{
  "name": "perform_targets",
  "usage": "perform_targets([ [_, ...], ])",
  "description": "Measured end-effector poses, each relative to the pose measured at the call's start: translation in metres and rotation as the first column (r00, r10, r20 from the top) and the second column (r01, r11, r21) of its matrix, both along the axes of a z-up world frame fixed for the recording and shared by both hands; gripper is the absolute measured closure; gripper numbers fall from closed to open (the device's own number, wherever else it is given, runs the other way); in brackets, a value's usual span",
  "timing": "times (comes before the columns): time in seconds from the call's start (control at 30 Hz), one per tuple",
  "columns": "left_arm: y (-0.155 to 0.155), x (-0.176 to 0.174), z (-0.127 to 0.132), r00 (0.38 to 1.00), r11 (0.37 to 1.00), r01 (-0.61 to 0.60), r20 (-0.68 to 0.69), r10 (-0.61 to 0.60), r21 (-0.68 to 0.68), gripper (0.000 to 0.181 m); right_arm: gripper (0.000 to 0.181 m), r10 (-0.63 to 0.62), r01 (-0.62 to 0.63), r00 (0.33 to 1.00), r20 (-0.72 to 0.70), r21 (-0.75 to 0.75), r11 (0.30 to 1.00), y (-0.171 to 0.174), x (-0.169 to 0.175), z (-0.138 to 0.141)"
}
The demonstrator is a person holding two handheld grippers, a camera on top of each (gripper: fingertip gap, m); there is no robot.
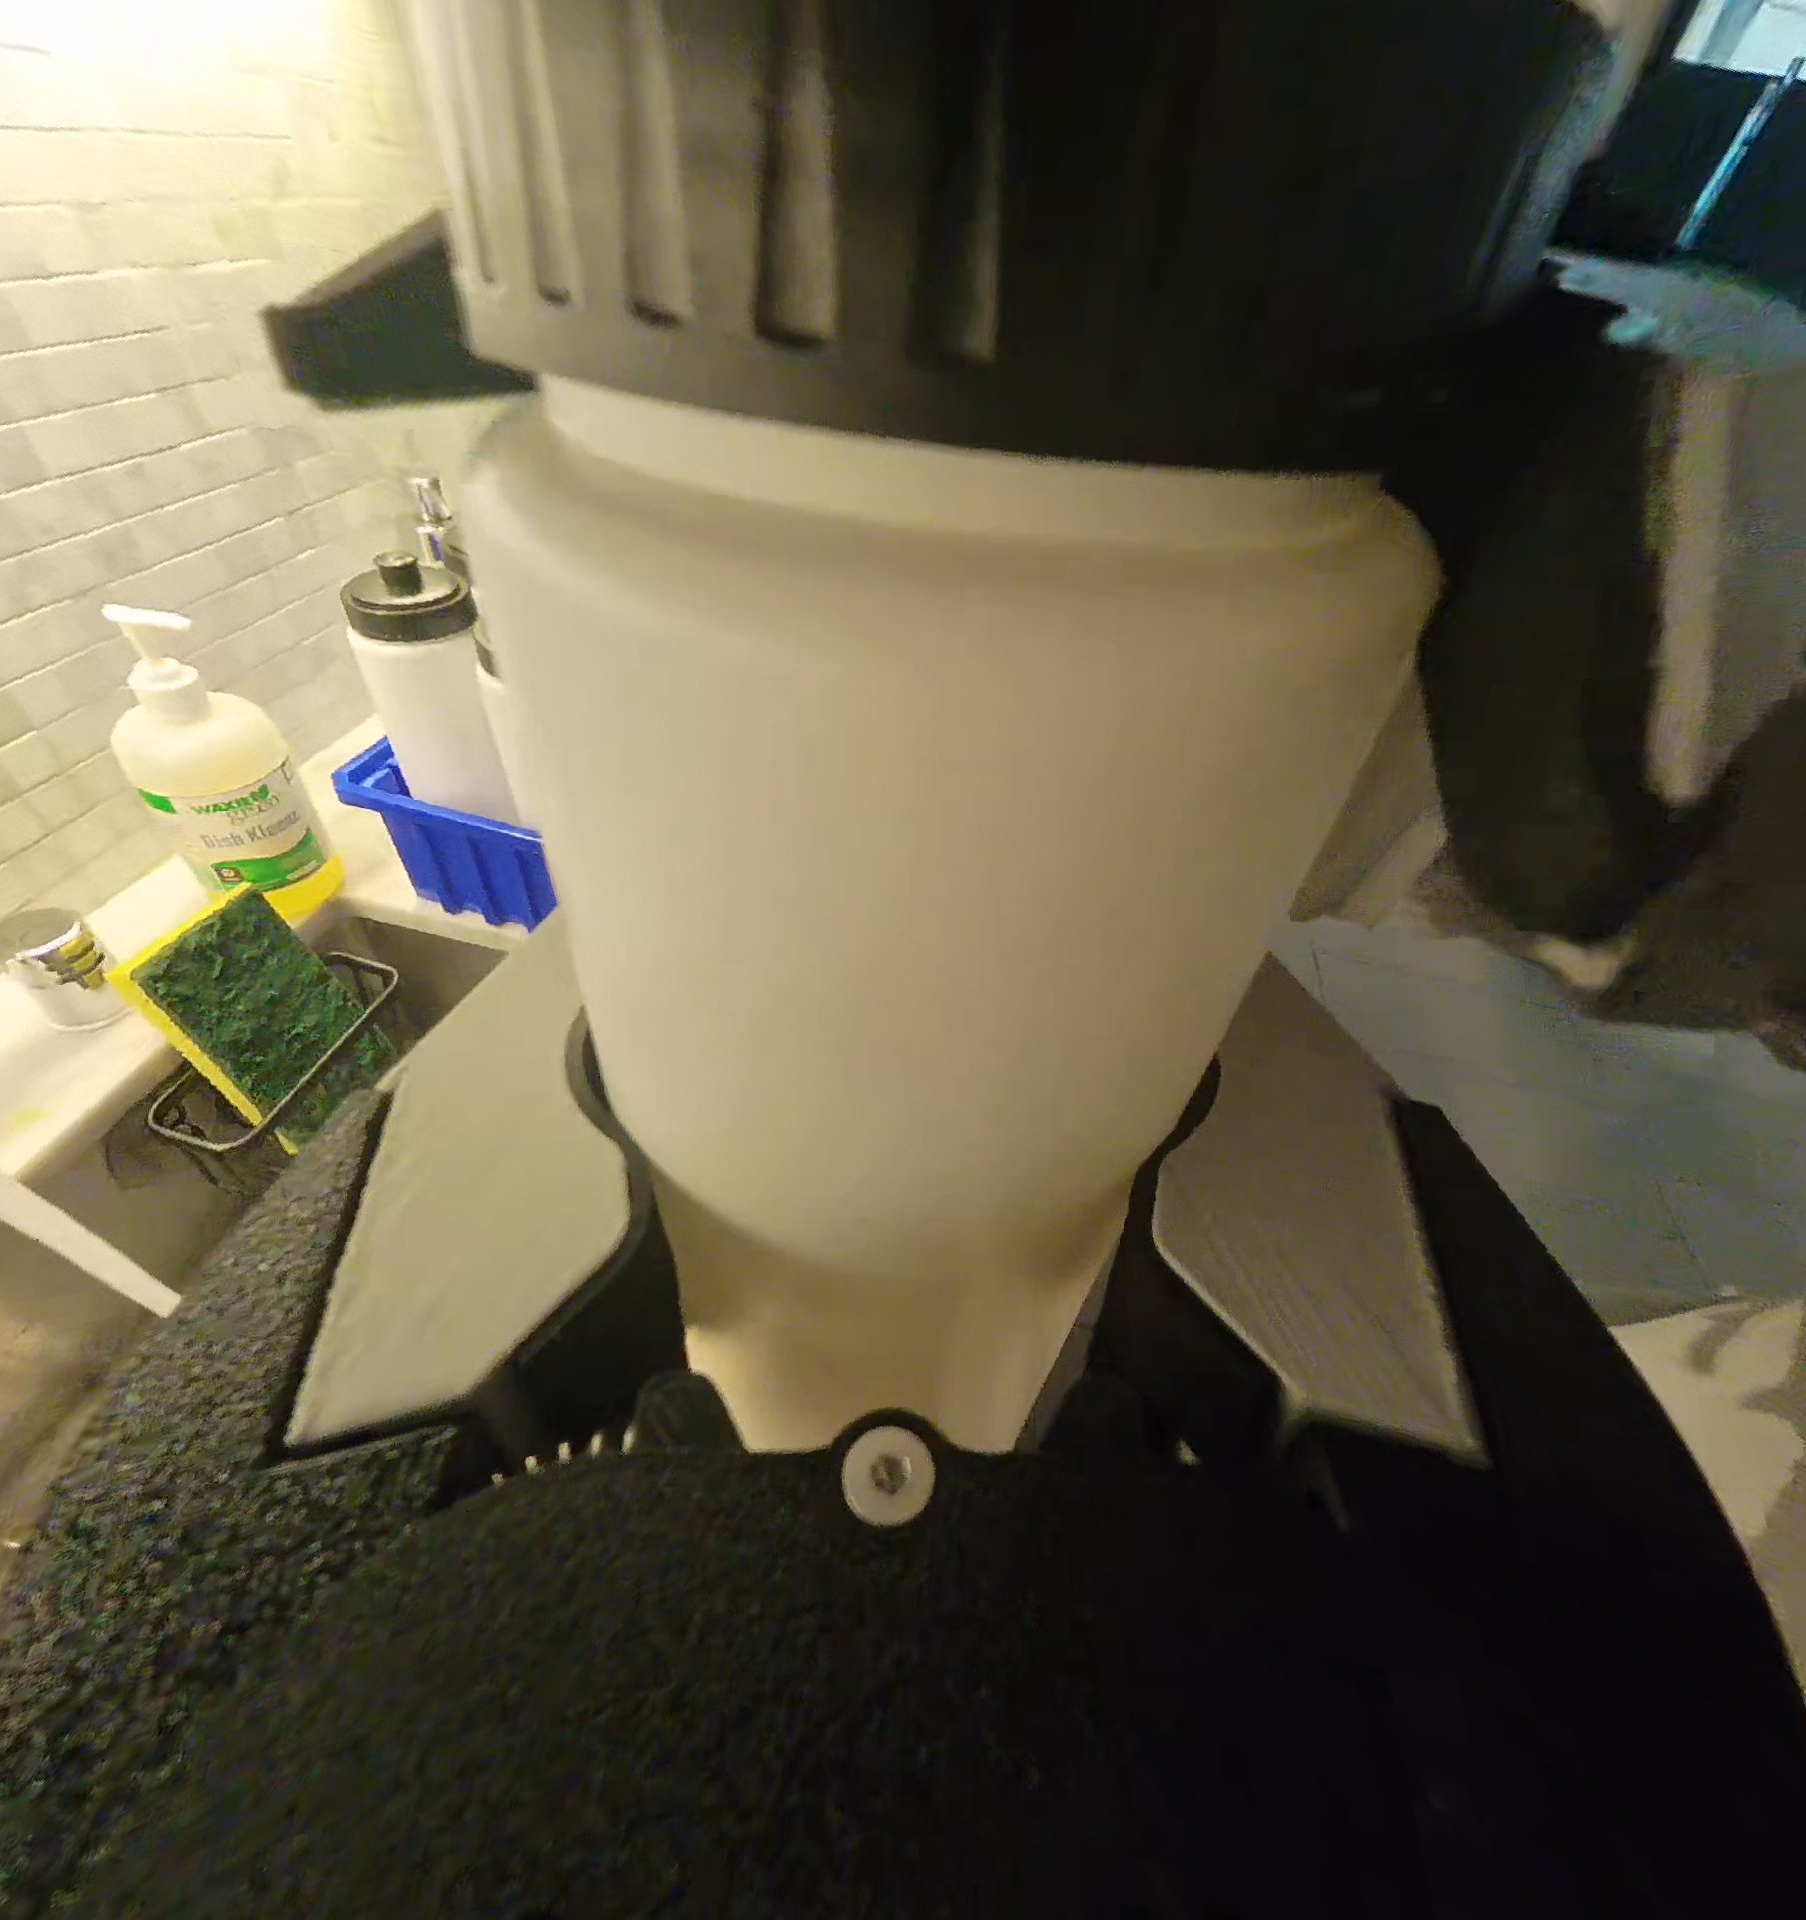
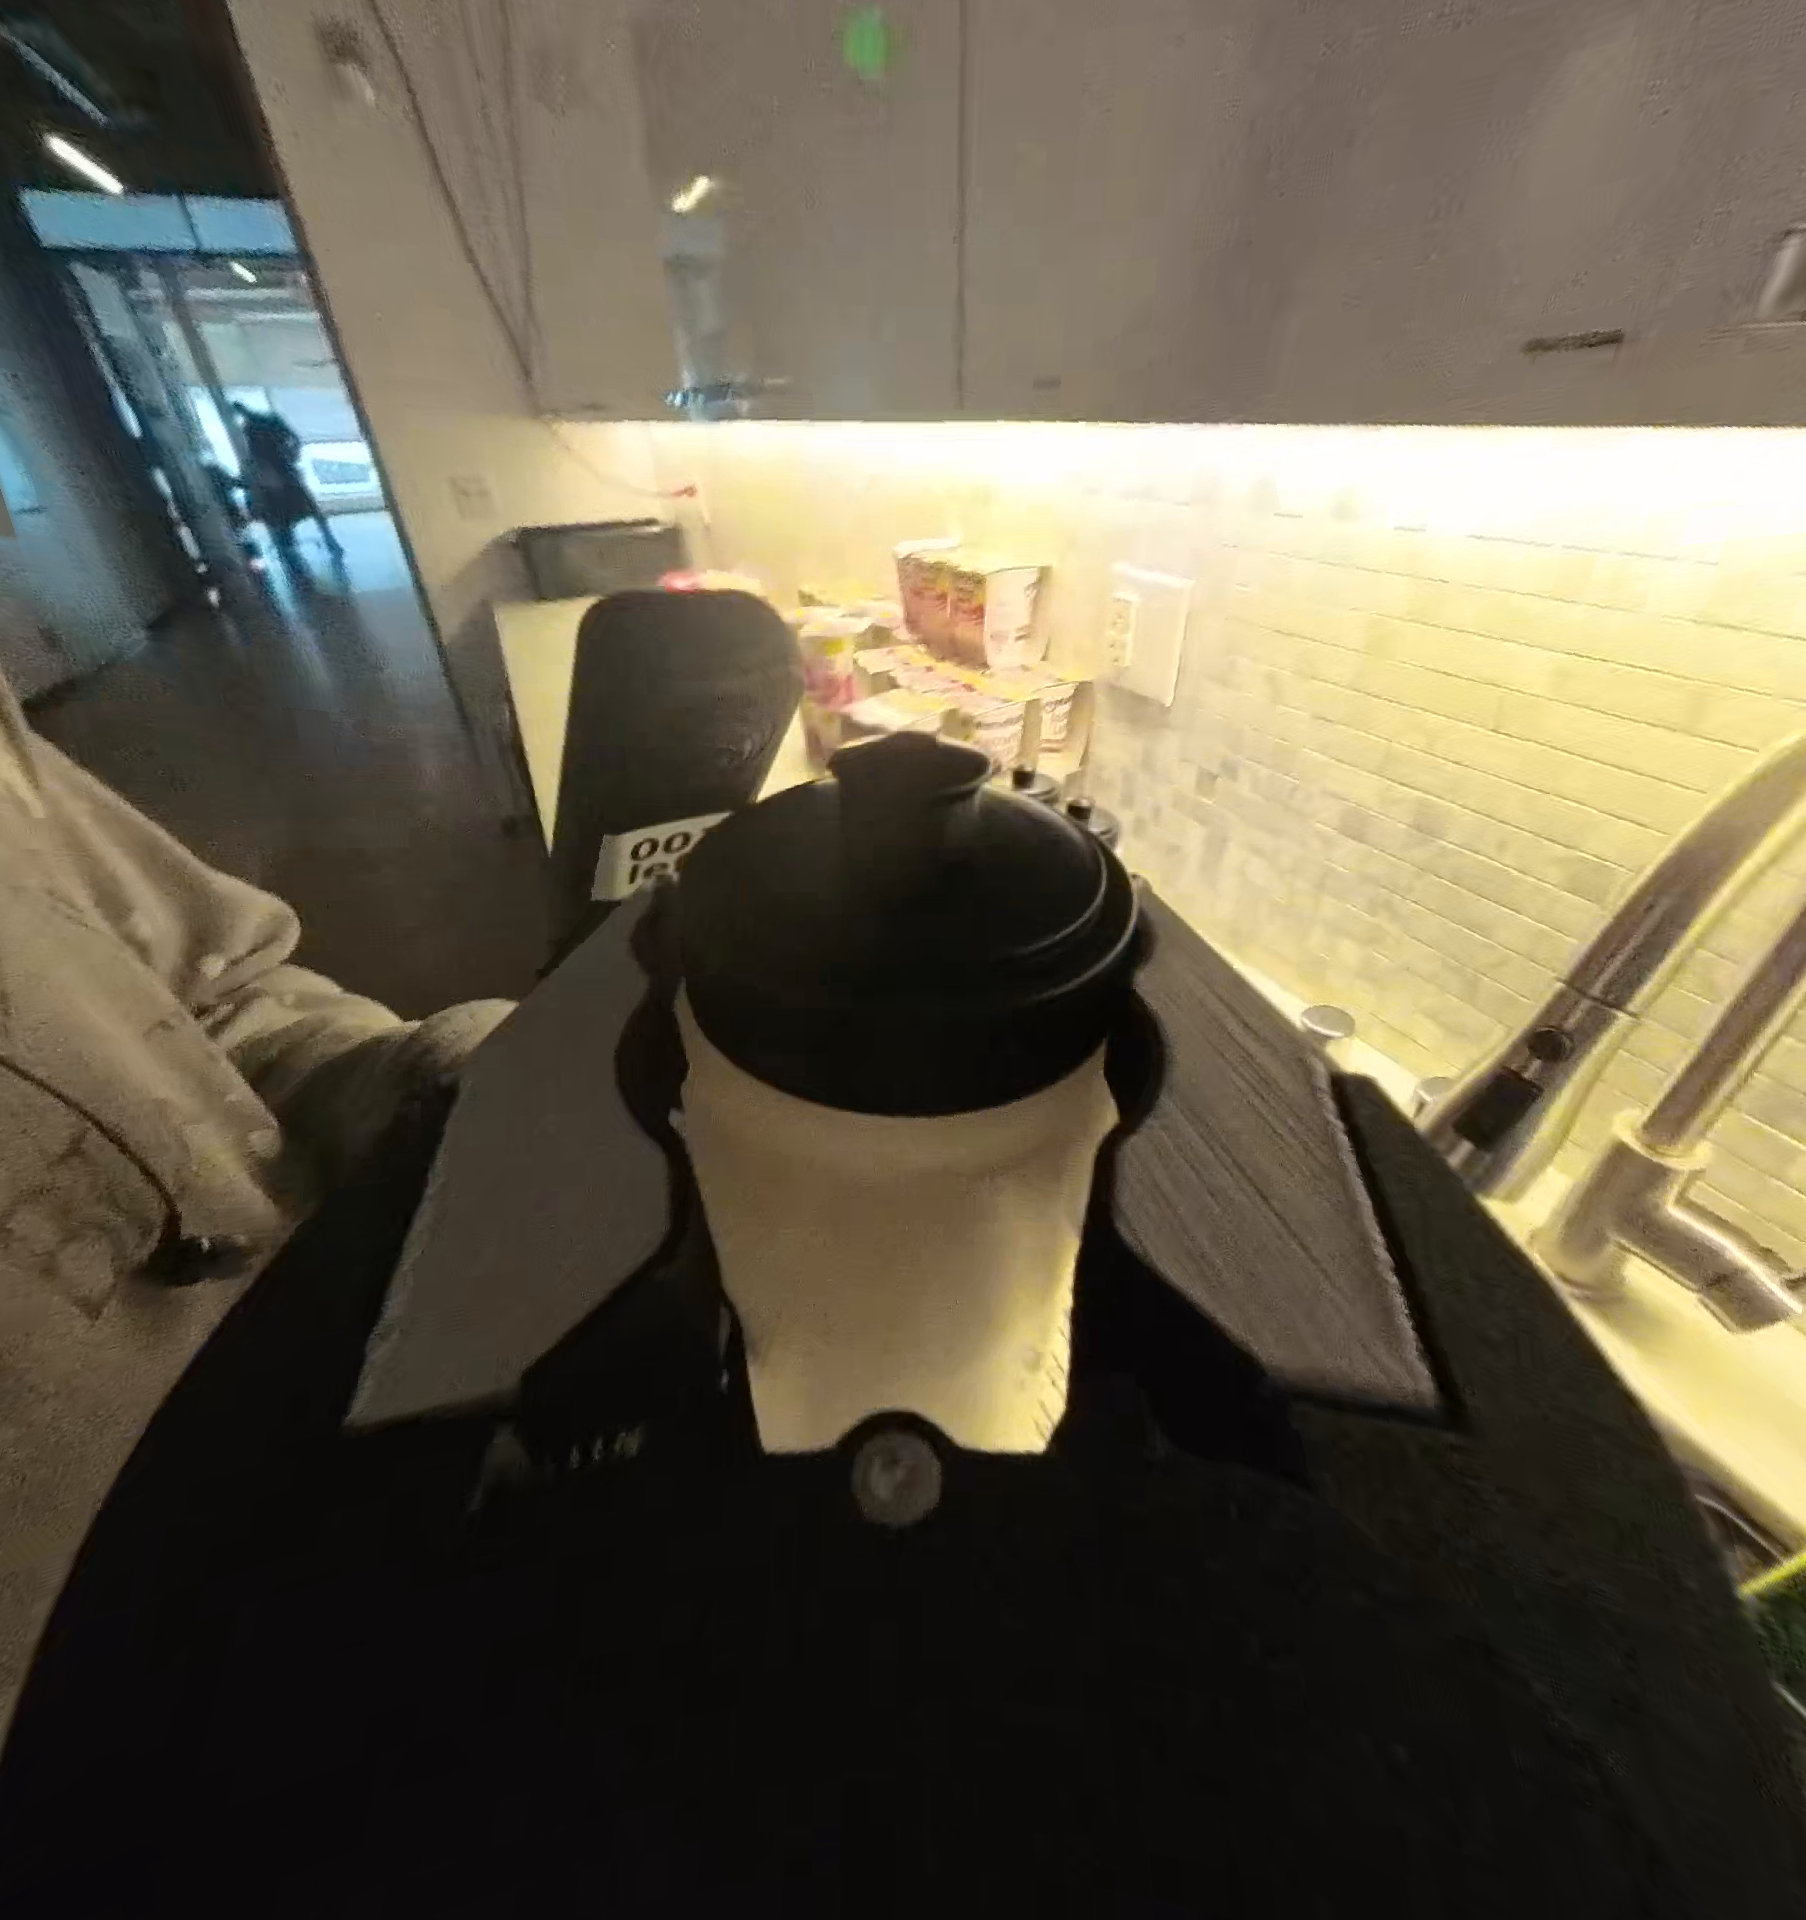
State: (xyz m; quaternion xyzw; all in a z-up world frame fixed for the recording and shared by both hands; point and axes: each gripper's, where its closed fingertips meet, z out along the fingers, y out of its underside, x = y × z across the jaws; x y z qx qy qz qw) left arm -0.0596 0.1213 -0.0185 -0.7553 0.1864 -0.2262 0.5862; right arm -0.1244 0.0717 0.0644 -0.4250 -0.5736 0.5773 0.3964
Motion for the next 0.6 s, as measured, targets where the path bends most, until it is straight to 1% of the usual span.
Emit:
perform_targets([
  [0.03,0.006,0.001,-0.002,1.0,1.0,-0.016,-0.007,0.016,0.0,0.078,0.104,-0.026,0.025,0.999,-0.019,-0.032,0.999,0.006,0.001,0.001],
  [0.1,0.015,0.004,-0.004,0.999,1.0,-0.023,-0.027,0.023,0.004,0.078,0.104,-0.074,0.073,0.997,-0.027,-0.021,0.997,0.018,0.005,0.0],
  [0.27,0.043,0.018,-0.004,0.999,0.999,-0.041,-0.01,0.041,0.003,0.078,0.104,-0.152,0.152,0.988,0.028,-0.005,0.988,0.05,0.018,-0.003],
  [0.4,0.069,0.025,-0.005,0.996,0.996,-0.085,-0.02,0.085,0.007,0.078,0.104,-0.257,0.258,0.964,0.066,-0.012,0.966,0.078,0.027,-0.004],
  [0.47,0.081,0.028,-0.004,0.993,0.993,-0.12,-0.022,0.12,0.015,0.078,0.104,-0.322,0.323,0.944,0.067,-0.002,0.946,0.091,0.031,-0.004],
  [0.6,0.107,0.02,-0.004,0.958,0.96,-0.276,-0.059,0.279,0.051,0.078,0.104,-0.492,0.492,0.871,0.018,0.001,0.871,0.117,0.033,-0.003],
])
